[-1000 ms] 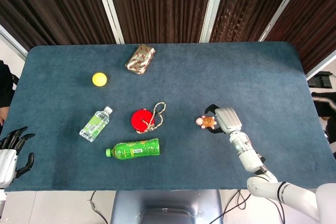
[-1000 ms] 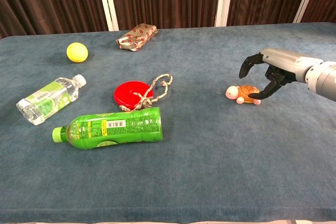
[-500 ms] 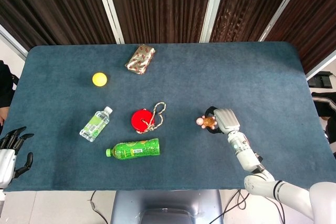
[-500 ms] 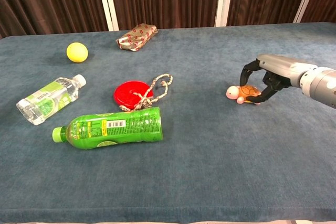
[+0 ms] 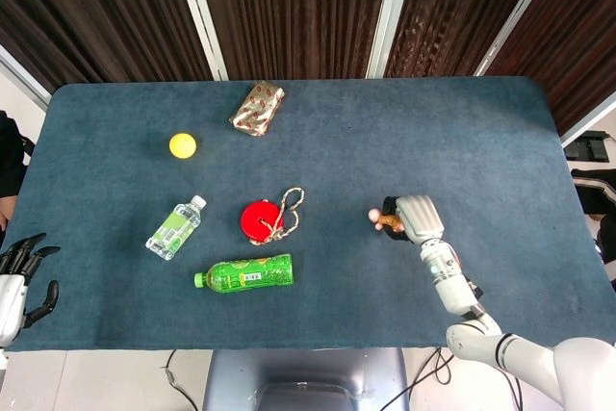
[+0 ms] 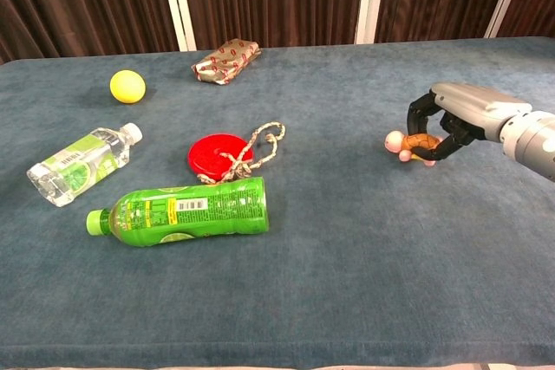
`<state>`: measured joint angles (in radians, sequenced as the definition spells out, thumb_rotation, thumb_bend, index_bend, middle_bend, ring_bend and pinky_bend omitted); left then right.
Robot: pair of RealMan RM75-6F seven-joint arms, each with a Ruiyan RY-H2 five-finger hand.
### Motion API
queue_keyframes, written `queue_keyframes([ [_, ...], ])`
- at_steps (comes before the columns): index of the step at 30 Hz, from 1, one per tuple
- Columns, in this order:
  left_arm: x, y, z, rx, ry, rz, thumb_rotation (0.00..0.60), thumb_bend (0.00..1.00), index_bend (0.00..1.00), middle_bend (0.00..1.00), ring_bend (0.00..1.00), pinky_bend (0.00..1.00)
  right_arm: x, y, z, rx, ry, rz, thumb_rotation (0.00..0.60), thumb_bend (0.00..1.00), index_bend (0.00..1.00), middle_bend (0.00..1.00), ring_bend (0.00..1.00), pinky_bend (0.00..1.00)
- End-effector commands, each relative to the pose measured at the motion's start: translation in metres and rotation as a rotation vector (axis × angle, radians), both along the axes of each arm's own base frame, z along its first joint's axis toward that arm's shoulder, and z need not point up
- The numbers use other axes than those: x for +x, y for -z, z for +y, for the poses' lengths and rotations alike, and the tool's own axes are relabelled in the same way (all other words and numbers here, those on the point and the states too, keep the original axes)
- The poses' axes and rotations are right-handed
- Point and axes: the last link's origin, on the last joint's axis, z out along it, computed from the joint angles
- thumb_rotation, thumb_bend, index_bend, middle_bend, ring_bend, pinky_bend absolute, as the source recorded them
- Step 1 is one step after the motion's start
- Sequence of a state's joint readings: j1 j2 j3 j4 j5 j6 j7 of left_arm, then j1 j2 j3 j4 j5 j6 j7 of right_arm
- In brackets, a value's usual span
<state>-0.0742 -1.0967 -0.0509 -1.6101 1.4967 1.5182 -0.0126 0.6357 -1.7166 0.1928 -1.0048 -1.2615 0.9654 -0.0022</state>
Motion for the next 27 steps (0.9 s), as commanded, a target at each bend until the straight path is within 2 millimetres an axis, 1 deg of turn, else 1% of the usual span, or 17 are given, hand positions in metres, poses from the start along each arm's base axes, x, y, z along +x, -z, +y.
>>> queue_keyframes([
  [1,0.000,0.000,0.000,0.000,-0.001,0.000,0.600,0.49,0.26,0.12,0.11,0.23,-0.001,0.001,0.001,0.007,0.002,-0.005,0.600,0.63,0.89,0.77,1.00,1.00],
  [3,0.000,0.000,0.000,-0.001,-0.001,0.001,0.600,0.49,0.26,0.12,0.11,0.23,-0.001,0.000,0.002,0.024,0.003,-0.017,0.600,0.63,0.88,0.76,1.00,1.00],
  [4,0.000,0.000,0.000,-0.002,-0.001,0.001,0.600,0.49,0.26,0.12,0.11,0.23,-0.002,0.000,0.002,0.038,0.008,-0.022,0.600,0.60,0.82,0.73,1.00,1.00],
  [6,0.000,0.000,0.000,-0.002,0.000,0.001,0.600,0.49,0.26,0.12,0.11,0.23,-0.004,-0.002,0.004,0.062,0.020,-0.036,0.600,0.51,0.67,0.64,1.00,1.00],
  [7,0.000,0.000,0.000,-0.001,-0.001,0.001,0.600,0.49,0.26,0.12,0.11,0.23,-0.004,-0.003,0.004,0.067,0.021,-0.040,0.600,0.42,0.55,0.57,1.00,1.00],
  [10,0.000,0.000,0.000,-0.001,-0.002,0.000,0.600,0.49,0.26,0.12,0.11,0.23,-0.004,-0.008,0.006,0.068,0.019,-0.050,0.600,0.27,0.36,0.46,1.00,1.00],
  [11,0.000,0.000,0.000,0.000,-0.002,0.001,0.600,0.49,0.26,0.12,0.11,0.23,-0.004,-0.009,0.006,0.069,0.018,-0.051,0.600,0.23,0.31,0.44,1.00,1.00],
  [13,0.000,0.000,0.000,-0.001,-0.003,0.000,0.600,0.49,0.26,0.12,0.11,0.23,-0.004,-0.012,0.008,0.072,0.015,-0.052,0.600,0.18,0.25,0.41,1.00,1.00],
  [16,0.000,0.000,0.000,-0.003,-0.006,0.001,0.600,0.49,0.27,0.12,0.11,0.23,-0.004,-0.016,0.011,0.081,0.014,-0.050,0.600,0.12,0.18,0.37,1.00,1.00],
  [19,0.000,0.000,0.000,-0.003,-0.008,0.000,0.600,0.49,0.27,0.12,0.11,0.23,-0.004,-0.020,0.012,0.077,0.015,-0.047,0.600,0.11,0.17,0.36,1.00,1.00],
  [21,0.000,0.000,0.000,-0.004,-0.008,0.000,0.600,0.49,0.27,0.12,0.11,0.23,-0.002,-0.021,0.012,0.058,0.015,-0.052,0.600,0.11,0.19,0.35,1.00,1.00],
  [27,0.000,0.001,0.000,-0.006,-0.011,0.000,0.600,0.49,0.27,0.12,0.11,0.23,0.000,-0.019,0.009,0.017,0.016,-0.045,0.600,0.11,0.33,0.35,1.00,1.00],
])
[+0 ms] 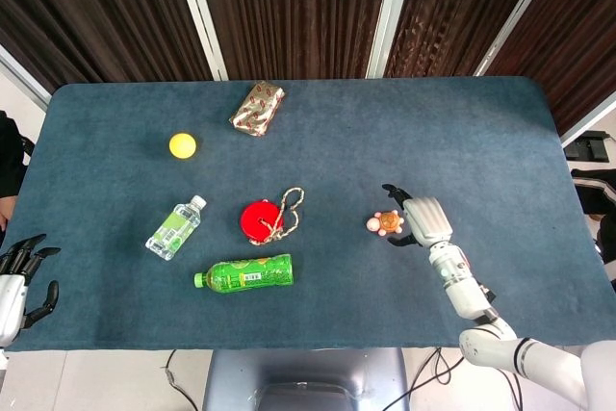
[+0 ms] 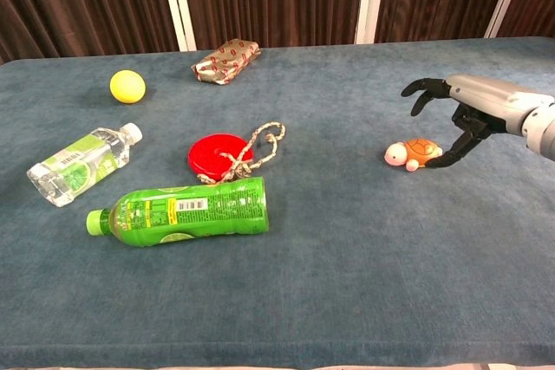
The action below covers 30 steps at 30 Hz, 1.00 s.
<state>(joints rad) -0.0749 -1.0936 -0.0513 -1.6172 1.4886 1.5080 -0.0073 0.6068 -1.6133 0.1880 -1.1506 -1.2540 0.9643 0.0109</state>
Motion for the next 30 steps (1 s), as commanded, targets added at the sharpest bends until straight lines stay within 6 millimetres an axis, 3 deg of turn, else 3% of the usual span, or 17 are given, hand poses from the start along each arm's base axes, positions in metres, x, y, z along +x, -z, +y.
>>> queue_keyframes([
  [1,0.000,0.000,0.000,-0.001,-0.001,-0.001,0.600,0.49,0.27,0.12,0.11,0.23,0.000,0.002,-0.002,-0.006,0.008,0.005,0.600,0.11,0.35,0.35,1.00,1.00],
  [9,-0.001,-0.001,0.000,-0.001,-0.002,-0.004,0.600,0.49,0.27,0.12,0.12,0.23,0.000,0.017,-0.007,0.022,0.035,0.017,0.600,0.13,0.43,0.37,1.00,1.00],
  [14,-0.001,-0.001,0.000,-0.001,-0.005,-0.007,0.600,0.49,0.27,0.12,0.12,0.23,0.000,0.020,-0.008,0.007,0.021,0.015,0.600,0.27,0.59,0.48,1.00,1.00],
  [17,-0.001,-0.001,0.000,-0.002,-0.003,-0.007,0.600,0.49,0.27,0.12,0.12,0.23,-0.001,0.020,-0.008,-0.007,0.013,0.020,0.600,0.40,0.73,0.59,1.00,1.00],
  [21,-0.001,-0.001,0.002,0.001,-0.006,-0.009,0.600,0.49,0.27,0.12,0.12,0.23,-0.004,0.020,-0.009,-0.019,0.017,0.035,0.600,0.49,0.80,0.65,1.00,1.00],
  [26,-0.001,-0.001,0.000,0.003,-0.009,-0.011,0.600,0.49,0.28,0.12,0.12,0.23,-0.007,0.020,-0.008,-0.016,0.018,0.042,0.600,0.93,0.85,0.69,1.00,1.00],
  [30,-0.001,-0.001,0.000,0.002,-0.009,-0.009,0.600,0.49,0.28,0.12,0.12,0.23,-0.006,0.019,-0.006,-0.035,-0.006,0.039,0.600,1.00,0.87,0.73,1.00,1.00],
])
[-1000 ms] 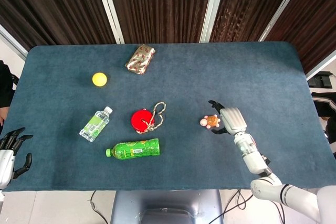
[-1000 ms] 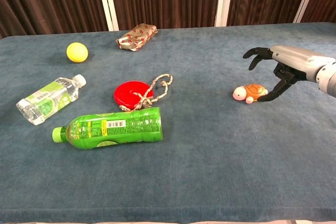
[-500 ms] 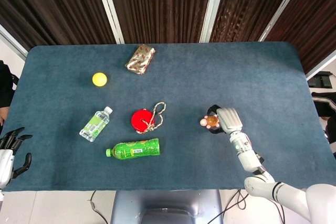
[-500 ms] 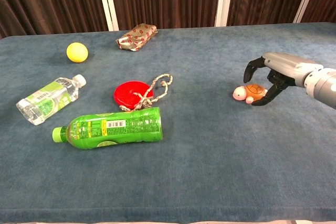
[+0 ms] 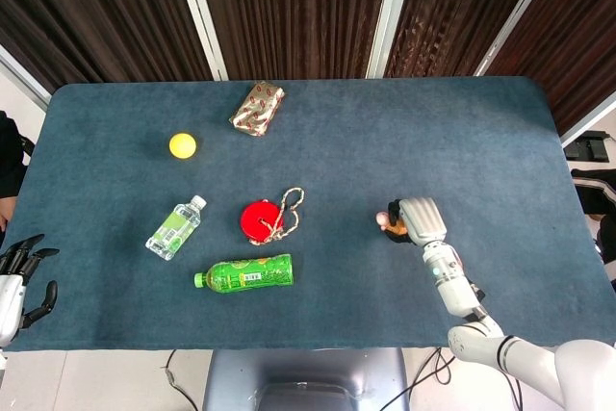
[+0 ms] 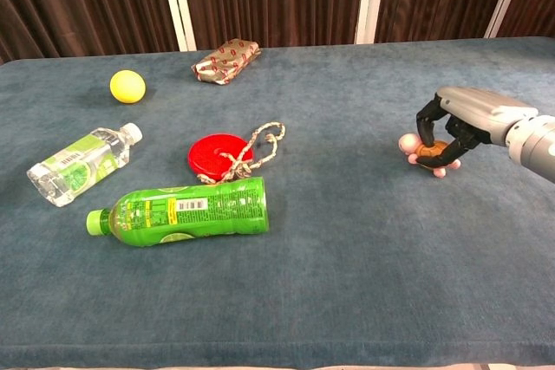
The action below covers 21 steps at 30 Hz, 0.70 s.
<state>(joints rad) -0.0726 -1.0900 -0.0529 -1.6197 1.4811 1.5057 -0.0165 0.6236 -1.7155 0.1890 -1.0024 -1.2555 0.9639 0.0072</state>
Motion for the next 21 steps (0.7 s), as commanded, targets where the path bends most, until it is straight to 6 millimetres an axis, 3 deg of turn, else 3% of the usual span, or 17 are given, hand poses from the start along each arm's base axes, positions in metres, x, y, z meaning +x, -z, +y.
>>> queue_keyframes([
  [1,0.000,0.000,0.000,0.000,-0.001,0.000,0.600,0.49,0.28,0.12,0.12,0.23,0.000,-0.001,0.002,-0.013,-0.019,0.000,0.600,1.00,0.88,0.74,1.00,1.00],
  [10,0.001,0.001,0.000,-0.001,-0.001,0.002,0.600,0.49,0.28,0.12,0.12,0.23,-0.001,-0.003,0.004,-0.006,-0.031,-0.021,0.600,1.00,0.88,0.75,1.00,1.00],
  [13,0.000,0.001,0.000,-0.003,-0.003,0.004,0.600,0.49,0.28,0.12,0.12,0.23,-0.003,-0.004,0.004,0.025,-0.017,-0.031,0.600,0.97,0.79,0.72,1.00,1.00],
  [15,0.000,0.001,0.000,-0.004,-0.005,0.004,0.600,0.49,0.29,0.12,0.12,0.23,-0.007,-0.005,0.005,0.063,0.008,-0.040,0.600,0.85,0.67,0.64,1.00,1.00],
  [17,0.000,0.001,0.000,-0.004,-0.005,0.004,0.600,0.49,0.29,0.12,0.12,0.23,-0.008,-0.007,0.006,0.089,0.020,-0.035,0.600,0.56,0.51,0.52,1.00,1.00],
  [21,0.000,0.001,-0.001,-0.004,-0.005,0.005,0.600,0.49,0.29,0.12,0.12,0.23,-0.010,-0.013,0.008,0.108,0.021,0.000,0.600,0.24,0.26,0.35,0.99,1.00],
])
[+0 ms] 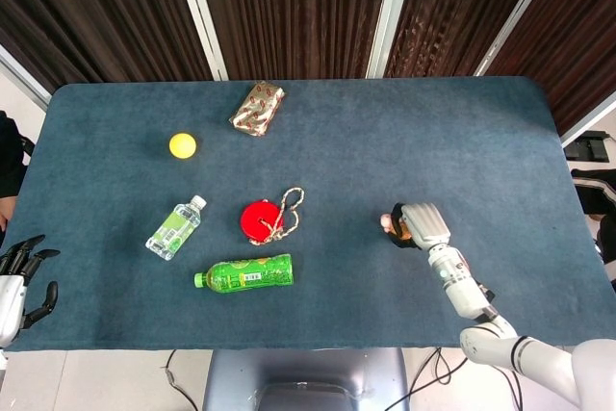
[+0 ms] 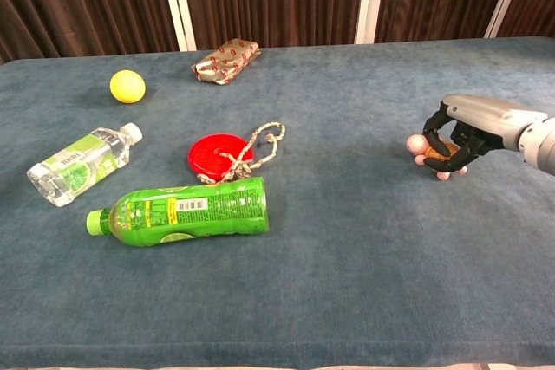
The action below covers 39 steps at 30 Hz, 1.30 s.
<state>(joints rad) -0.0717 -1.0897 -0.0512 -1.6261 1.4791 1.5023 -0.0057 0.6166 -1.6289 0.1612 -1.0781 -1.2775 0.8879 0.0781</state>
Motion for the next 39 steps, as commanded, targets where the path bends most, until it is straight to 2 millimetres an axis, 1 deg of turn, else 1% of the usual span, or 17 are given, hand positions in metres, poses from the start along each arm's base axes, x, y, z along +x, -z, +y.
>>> queue_keyframes([
  [1,0.000,0.000,0.000,0.000,0.000,0.000,0.600,0.49,0.29,0.12,0.12,0.23,-0.001,-0.006,0.002,0.011,-0.001,0.023,0.600,0.18,0.19,0.31,0.99,1.00],
  [4,0.000,0.000,0.000,0.002,-0.002,-0.001,0.600,0.49,0.29,0.12,0.12,0.23,-0.001,-0.015,0.007,0.012,-0.007,0.019,0.600,0.08,0.03,0.23,0.96,1.00],
  [5,0.000,-0.001,0.000,0.002,-0.002,-0.002,0.600,0.49,0.29,0.12,0.12,0.23,0.000,-0.018,0.009,0.011,-0.011,0.015,0.600,0.07,0.01,0.22,0.95,1.00],
  [12,0.000,0.000,0.000,0.002,0.000,-0.002,0.600,0.49,0.29,0.12,0.12,0.23,0.007,-0.059,0.035,-0.050,-0.039,-0.033,0.600,0.04,0.00,0.21,0.93,1.00],
  [15,0.000,-0.001,-0.001,0.002,0.000,-0.003,0.600,0.49,0.29,0.12,0.12,0.23,0.004,-0.079,0.054,-0.104,-0.050,-0.030,0.600,0.04,0.02,0.21,0.84,0.94],
  [16,0.000,-0.001,-0.001,0.003,0.001,-0.002,0.600,0.49,0.29,0.12,0.12,0.23,0.001,-0.085,0.061,-0.124,-0.049,-0.018,0.600,0.04,0.05,0.21,0.76,0.89],
  [17,0.000,-0.001,-0.001,0.003,0.001,-0.002,0.600,0.49,0.29,0.12,0.12,0.23,-0.001,-0.092,0.068,-0.144,-0.048,0.000,0.600,0.04,0.09,0.21,0.62,0.80],
  [18,0.000,-0.001,-0.001,0.005,0.001,-0.002,0.600,0.49,0.29,0.12,0.12,0.23,-0.004,-0.101,0.080,-0.169,-0.047,0.026,0.600,0.04,0.10,0.21,0.52,0.72],
  [20,0.000,-0.002,-0.001,0.007,0.001,-0.003,0.600,0.49,0.29,0.12,0.12,0.23,-0.007,-0.114,0.098,-0.213,-0.049,0.061,0.600,0.04,0.11,0.19,0.27,0.44],
  [23,0.000,-0.002,-0.001,0.010,0.001,-0.001,0.600,0.49,0.29,0.12,0.12,0.23,-0.010,-0.140,0.130,-0.315,-0.067,0.095,0.600,0.04,0.11,0.11,0.07,0.14],
  [24,0.000,-0.001,-0.002,0.008,0.001,0.001,0.600,0.49,0.29,0.12,0.12,0.23,-0.012,-0.149,0.141,-0.357,-0.073,0.102,0.600,0.04,0.10,0.09,0.03,0.09],
  [25,0.000,-0.001,-0.002,0.006,0.002,0.004,0.600,0.49,0.29,0.12,0.12,0.23,-0.014,-0.155,0.149,-0.384,-0.075,0.109,0.600,0.04,0.09,0.06,0.01,0.04],
  [26,0.000,-0.001,-0.002,0.004,0.003,0.006,0.600,0.49,0.29,0.12,0.12,0.23,-0.016,-0.159,0.156,-0.404,-0.071,0.118,0.600,0.04,0.08,0.04,0.00,0.03],
  [28,0.001,0.000,-0.002,0.004,0.001,0.005,0.600,0.49,0.28,0.12,0.12,0.23,-0.022,-0.167,0.171,-0.429,-0.053,0.126,0.600,0.04,0.02,0.00,0.00,0.02],
  [30,0.001,0.000,-0.002,0.005,0.003,0.008,0.600,0.49,0.28,0.12,0.12,0.23,-0.029,-0.171,0.182,-0.433,-0.023,0.131,0.600,0.04,0.00,0.00,0.00,0.01],
  [34,0.002,0.001,-0.001,0.005,0.005,0.009,0.600,0.49,0.28,0.12,0.12,0.23,-0.039,-0.174,0.193,-0.439,0.014,0.148,0.600,0.04,0.00,0.00,0.00,0.00],
  [39,0.003,0.003,0.001,-0.005,0.011,0.011,0.600,0.49,0.27,0.12,0.12,0.23,-0.047,-0.173,0.200,-0.440,0.053,0.147,0.600,0.04,0.00,0.00,0.00,0.00],
])
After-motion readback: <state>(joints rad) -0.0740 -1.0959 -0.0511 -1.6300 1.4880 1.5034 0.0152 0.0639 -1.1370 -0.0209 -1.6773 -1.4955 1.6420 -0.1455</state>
